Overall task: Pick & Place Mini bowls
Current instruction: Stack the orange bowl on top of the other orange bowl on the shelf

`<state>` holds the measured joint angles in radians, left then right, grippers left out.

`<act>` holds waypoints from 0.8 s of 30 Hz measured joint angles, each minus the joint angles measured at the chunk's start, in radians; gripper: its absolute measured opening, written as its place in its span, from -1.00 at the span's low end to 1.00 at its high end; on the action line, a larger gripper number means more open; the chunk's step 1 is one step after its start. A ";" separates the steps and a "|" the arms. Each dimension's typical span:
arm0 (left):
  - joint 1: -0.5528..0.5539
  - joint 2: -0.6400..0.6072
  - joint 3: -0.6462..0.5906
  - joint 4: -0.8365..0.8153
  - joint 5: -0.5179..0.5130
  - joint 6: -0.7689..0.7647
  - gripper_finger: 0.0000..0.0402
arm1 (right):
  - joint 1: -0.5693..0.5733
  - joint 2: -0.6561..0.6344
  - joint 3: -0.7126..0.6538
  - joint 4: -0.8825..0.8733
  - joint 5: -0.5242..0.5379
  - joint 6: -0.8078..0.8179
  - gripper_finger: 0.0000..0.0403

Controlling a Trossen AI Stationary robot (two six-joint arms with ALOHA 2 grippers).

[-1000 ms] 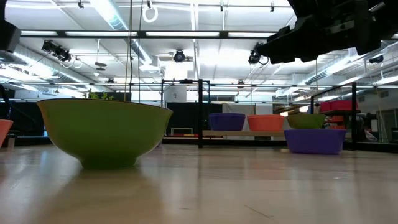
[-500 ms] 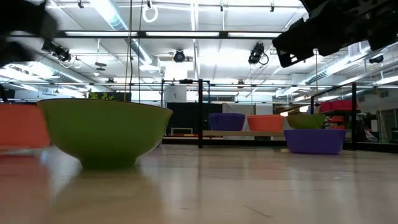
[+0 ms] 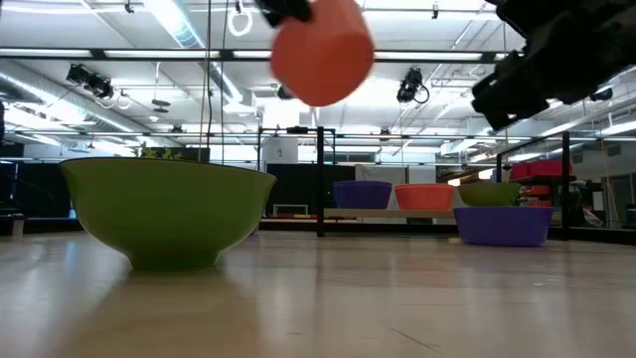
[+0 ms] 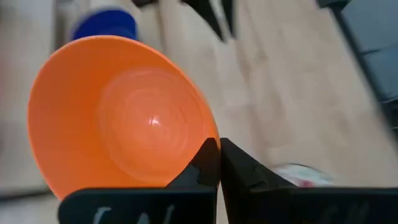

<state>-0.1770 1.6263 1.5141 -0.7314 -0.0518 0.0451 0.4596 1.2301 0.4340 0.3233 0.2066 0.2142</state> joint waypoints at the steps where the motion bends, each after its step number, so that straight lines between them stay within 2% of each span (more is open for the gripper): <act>1: 0.032 0.026 0.030 -0.001 0.013 0.063 -0.98 | 0.011 0.000 0.000 -0.015 0.014 0.019 -0.74; 6: 0.148 0.168 0.160 -0.004 0.039 0.338 -0.98 | 0.069 -0.012 -0.001 -0.134 0.190 0.103 -0.74; 9: 0.182 0.237 0.200 -0.006 0.098 0.475 -0.98 | 0.105 -0.082 0.002 -0.237 0.277 0.145 -0.74; 11: 0.192 0.270 0.206 -0.006 0.129 0.559 -0.98 | 0.125 -0.156 0.019 -0.287 0.291 0.141 -0.74; 16: 0.194 0.320 0.207 -0.007 0.159 0.693 -0.97 | 0.135 -0.325 0.083 -0.281 0.253 -0.099 -0.74; 20: 0.182 0.331 0.207 0.006 0.187 0.746 -0.98 | 0.048 -0.362 0.168 -0.380 0.236 -0.207 -0.72; 24: 0.172 0.332 0.207 0.026 0.190 0.753 -0.96 | -0.087 -0.315 0.250 -0.579 0.059 -0.245 -0.55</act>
<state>-0.0051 1.9579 1.7214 -0.7050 0.1387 0.7978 0.3721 0.9155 0.6836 -0.2556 0.2659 -0.0305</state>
